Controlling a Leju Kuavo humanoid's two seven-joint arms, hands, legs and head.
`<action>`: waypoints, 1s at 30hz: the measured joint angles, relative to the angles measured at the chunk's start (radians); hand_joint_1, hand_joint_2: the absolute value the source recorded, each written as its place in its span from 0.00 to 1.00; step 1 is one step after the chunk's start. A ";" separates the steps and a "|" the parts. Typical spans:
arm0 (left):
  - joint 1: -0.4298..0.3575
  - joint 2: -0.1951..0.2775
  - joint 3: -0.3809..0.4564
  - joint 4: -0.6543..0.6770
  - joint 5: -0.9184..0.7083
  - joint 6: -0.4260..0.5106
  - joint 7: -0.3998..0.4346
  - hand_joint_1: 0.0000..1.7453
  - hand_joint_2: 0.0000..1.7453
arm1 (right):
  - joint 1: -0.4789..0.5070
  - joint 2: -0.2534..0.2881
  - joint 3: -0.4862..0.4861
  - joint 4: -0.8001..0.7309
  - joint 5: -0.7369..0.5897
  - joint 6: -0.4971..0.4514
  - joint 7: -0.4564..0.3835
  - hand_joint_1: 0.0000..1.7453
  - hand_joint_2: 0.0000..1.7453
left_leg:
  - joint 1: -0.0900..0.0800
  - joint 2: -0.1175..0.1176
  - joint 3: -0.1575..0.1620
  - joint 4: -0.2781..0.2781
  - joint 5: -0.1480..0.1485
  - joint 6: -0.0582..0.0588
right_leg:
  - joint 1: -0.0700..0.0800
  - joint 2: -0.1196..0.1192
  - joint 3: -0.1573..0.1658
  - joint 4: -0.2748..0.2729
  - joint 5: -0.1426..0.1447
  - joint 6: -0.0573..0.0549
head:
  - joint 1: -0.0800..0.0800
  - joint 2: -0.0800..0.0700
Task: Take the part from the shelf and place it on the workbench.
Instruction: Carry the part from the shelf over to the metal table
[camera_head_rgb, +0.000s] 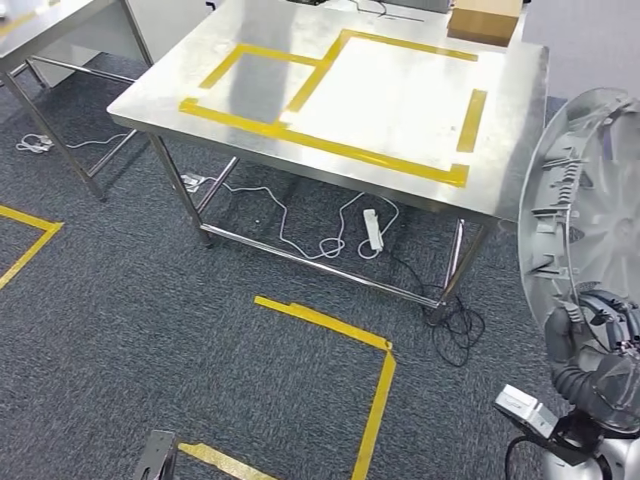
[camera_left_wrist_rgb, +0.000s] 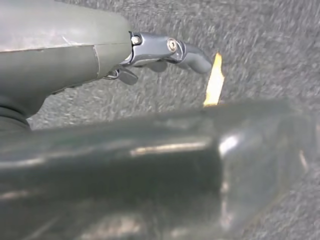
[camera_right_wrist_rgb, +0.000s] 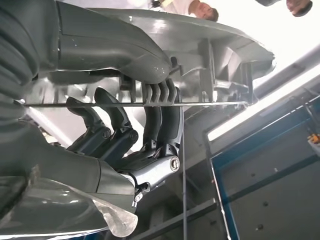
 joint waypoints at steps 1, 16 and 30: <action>0.000 -0.001 0.000 0.000 0.000 0.000 0.000 0.00 0.00 | 0.000 0.000 0.000 0.000 0.000 0.000 0.000 1.00 1.00 | 0.000 -0.001 0.011 -0.004 -0.008 0.001 | -0.001 0.000 -0.040 0.059 -0.015 0.002 | 0.001 0.000; -0.005 -0.009 0.000 0.000 0.002 0.000 0.000 0.00 0.00 | 0.006 -0.002 0.000 0.012 0.006 0.000 -0.001 1.00 1.00 | 0.018 -0.002 0.027 0.188 -0.113 -0.071 | -0.016 -0.013 -0.070 -0.105 0.090 -0.035 | -0.003 0.000; 0.008 -0.009 0.000 0.000 0.012 0.002 -0.008 0.00 0.00 | 0.008 -0.002 0.001 0.012 0.014 -0.001 -0.001 1.00 1.00 | 0.018 -0.002 -0.042 0.036 0.003 -0.027 | -0.009 0.000 0.017 -0.003 0.002 0.009 | -0.006 0.000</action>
